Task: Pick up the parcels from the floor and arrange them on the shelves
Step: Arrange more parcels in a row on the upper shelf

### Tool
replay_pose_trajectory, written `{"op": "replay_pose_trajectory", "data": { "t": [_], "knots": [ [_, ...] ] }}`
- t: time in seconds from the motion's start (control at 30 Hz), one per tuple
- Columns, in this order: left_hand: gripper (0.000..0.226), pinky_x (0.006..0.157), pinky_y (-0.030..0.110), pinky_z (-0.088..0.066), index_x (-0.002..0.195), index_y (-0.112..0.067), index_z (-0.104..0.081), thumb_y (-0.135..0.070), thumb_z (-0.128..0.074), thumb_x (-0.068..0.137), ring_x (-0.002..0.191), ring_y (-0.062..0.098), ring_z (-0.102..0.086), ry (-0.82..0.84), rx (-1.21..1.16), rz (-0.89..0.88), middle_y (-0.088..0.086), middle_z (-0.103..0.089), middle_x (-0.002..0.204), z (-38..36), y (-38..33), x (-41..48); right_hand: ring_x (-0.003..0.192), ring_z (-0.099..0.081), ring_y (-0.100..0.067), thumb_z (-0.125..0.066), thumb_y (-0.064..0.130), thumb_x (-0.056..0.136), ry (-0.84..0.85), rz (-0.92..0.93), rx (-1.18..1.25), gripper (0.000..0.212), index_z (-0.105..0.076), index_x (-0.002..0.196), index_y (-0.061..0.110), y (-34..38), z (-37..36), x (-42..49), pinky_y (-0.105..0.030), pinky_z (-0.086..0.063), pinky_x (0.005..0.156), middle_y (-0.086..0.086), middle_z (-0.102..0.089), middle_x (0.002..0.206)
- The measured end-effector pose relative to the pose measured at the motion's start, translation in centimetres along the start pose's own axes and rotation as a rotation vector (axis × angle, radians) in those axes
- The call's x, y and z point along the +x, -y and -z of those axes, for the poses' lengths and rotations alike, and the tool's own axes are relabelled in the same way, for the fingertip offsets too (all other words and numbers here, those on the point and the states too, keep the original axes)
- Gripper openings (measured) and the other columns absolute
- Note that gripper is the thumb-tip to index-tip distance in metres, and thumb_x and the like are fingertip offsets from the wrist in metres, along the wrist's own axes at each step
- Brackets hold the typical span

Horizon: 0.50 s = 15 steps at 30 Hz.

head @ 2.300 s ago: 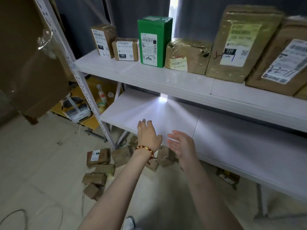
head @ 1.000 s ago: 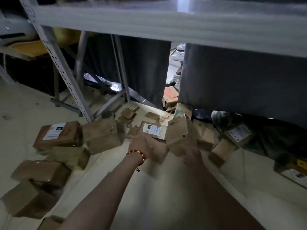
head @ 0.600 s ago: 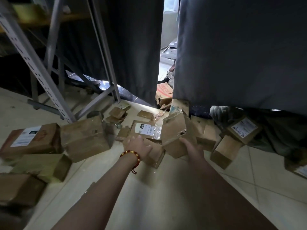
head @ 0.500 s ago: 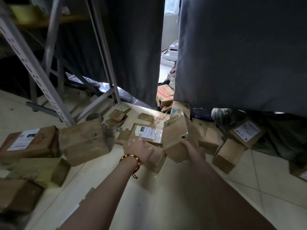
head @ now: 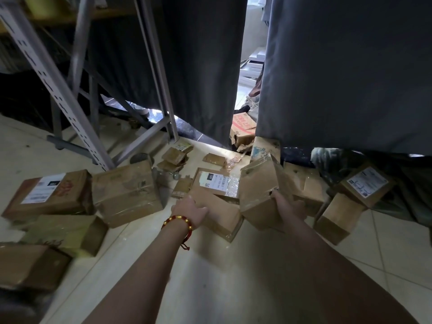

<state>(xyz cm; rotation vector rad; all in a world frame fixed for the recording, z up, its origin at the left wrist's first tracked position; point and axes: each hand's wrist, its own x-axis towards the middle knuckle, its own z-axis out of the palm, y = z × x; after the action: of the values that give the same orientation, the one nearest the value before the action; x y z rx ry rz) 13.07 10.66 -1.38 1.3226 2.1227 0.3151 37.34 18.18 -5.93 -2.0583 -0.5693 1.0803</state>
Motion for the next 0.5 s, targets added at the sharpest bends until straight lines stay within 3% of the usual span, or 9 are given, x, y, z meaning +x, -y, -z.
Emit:
{"op": "replay_pose_trajectory", "data": {
  "t": [0.1, 0.17, 0.23, 0.3, 0.4, 0.5],
  "knots": [
    [0.051, 0.098, 0.038, -0.046, 0.129, -0.004, -0.053, -0.036, -0.058, 0.091, 0.114, 0.028, -0.052, 0.002, -0.042, 0.017, 0.013, -0.057, 0.125, 0.1, 0.0, 0.0, 0.119, -0.052, -0.034, -0.079, 0.047, 0.066, 0.083, 0.022, 0.014, 0.092, -0.044, 0.140, 0.004, -0.6, 0.0, -1.4, -0.034, -0.047, 0.082, -0.016, -0.049, 0.136],
    [0.051, 0.089, 0.033, -0.046, 0.130, -0.003, -0.052, -0.037, -0.057, 0.092, 0.108, 0.026, -0.053, 0.002, -0.092, 0.017, 0.013, -0.055, 0.124, 0.2, -0.2, -0.1, 0.108, -0.061, -0.034, -0.079, 0.050, 0.052, 0.185, 0.076, 0.080, 0.094, -0.054, 0.131, 0.005, -0.8, -0.3, -2.4, -0.036, -0.054, 0.072, -0.015, -0.059, 0.127],
    [0.050, 0.079, 0.031, -0.043, 0.127, -0.003, -0.052, -0.039, -0.057, 0.093, 0.102, 0.024, -0.052, 0.006, -0.194, 0.021, 0.011, -0.054, 0.120, 0.3, -0.5, -0.2, 0.105, -0.062, -0.031, -0.079, 0.048, 0.046, 0.259, 0.125, 0.126, 0.098, -0.052, 0.132, 0.009, -1.0, -0.9, -3.0, -0.047, -0.058, 0.082, -0.012, -0.059, 0.128],
    [0.052, 0.075, 0.031, -0.040, 0.126, -0.002, -0.052, -0.042, -0.059, 0.093, 0.099, 0.023, -0.051, 0.012, -0.332, 0.042, 0.009, -0.053, 0.114, 0.7, -0.7, -0.1, 0.111, -0.058, -0.028, -0.077, 0.046, 0.048, 0.339, 0.193, 0.116, 0.105, -0.042, 0.141, 0.012, -0.6, -1.3, -4.6, -0.048, -0.053, 0.095, -0.008, -0.052, 0.130],
    [0.061, 0.093, 0.038, -0.048, 0.131, -0.006, -0.054, -0.049, -0.064, 0.088, 0.113, 0.029, -0.055, 0.005, -0.559, 0.046, 0.010, -0.059, 0.127, 1.2, -0.8, 0.0, 0.111, -0.060, -0.026, -0.077, 0.047, 0.045, 0.452, 0.269, 0.081, 0.113, -0.034, 0.144, 0.014, 0.2, -2.5, -7.4, -0.045, -0.055, 0.095, -0.008, -0.051, 0.130],
    [0.071, 0.106, 0.043, -0.042, 0.137, -0.011, -0.048, -0.047, -0.073, 0.082, 0.123, 0.027, -0.051, -0.007, -0.785, 0.074, 0.006, -0.055, 0.127, 2.1, 0.0, -0.2, 0.112, -0.061, -0.022, -0.078, 0.049, 0.041, 0.509, 0.393, 0.027, 0.114, -0.036, 0.142, 0.018, 0.1, -4.1, -9.5, -0.044, -0.053, 0.097, -0.006, -0.055, 0.128]
  ]
}}
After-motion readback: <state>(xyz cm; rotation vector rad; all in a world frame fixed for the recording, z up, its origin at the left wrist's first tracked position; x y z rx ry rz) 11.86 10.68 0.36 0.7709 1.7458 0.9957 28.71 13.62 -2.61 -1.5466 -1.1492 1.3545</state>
